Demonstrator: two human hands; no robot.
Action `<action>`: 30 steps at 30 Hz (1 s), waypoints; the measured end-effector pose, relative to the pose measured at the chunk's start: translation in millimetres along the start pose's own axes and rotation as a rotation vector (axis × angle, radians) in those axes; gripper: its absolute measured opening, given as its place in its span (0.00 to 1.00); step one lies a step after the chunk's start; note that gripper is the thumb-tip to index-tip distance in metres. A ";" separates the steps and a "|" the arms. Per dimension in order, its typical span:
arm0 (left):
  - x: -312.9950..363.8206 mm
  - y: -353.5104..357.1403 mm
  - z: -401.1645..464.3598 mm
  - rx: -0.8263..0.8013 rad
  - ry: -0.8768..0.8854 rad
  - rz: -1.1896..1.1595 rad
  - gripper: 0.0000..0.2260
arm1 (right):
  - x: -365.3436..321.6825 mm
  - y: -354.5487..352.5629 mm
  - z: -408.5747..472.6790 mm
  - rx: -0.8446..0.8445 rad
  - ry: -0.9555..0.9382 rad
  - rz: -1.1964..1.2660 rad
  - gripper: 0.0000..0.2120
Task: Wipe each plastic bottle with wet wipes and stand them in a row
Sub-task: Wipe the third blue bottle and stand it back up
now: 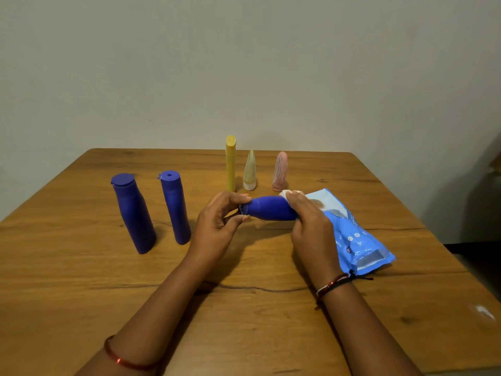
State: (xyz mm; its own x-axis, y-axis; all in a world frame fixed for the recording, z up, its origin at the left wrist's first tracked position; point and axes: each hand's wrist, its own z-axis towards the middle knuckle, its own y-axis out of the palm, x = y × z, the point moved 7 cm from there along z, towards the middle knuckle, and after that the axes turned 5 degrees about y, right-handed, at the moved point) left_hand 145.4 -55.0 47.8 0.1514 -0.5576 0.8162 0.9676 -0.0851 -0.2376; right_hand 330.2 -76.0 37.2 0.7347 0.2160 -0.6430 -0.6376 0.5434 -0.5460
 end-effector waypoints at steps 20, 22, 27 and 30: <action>-2.6 2.3 -1.6 0.024 -0.078 -0.078 0.26 | -46.6 19.0 -19.3 -0.146 -0.241 0.086 0.29; 3.2 6.1 -2.9 -0.004 -0.056 -0.071 0.27 | -44.3 16.7 -16.6 -0.133 -0.218 0.096 0.29; 10.9 8.7 -5.1 -0.012 -0.015 -0.088 0.26 | -44.4 13.0 -13.0 -0.117 -0.185 0.154 0.26; 6.6 7.6 -5.2 0.006 -0.030 -0.110 0.26 | -42.5 15.7 -13.2 -0.146 -0.160 0.146 0.26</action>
State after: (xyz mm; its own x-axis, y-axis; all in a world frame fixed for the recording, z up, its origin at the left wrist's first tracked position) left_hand 152.7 -63.7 48.7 0.0502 -0.5204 0.8525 0.9799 -0.1393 -0.1427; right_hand 285.9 -87.4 48.8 0.6526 0.4156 -0.6336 -0.7575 0.3770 -0.5330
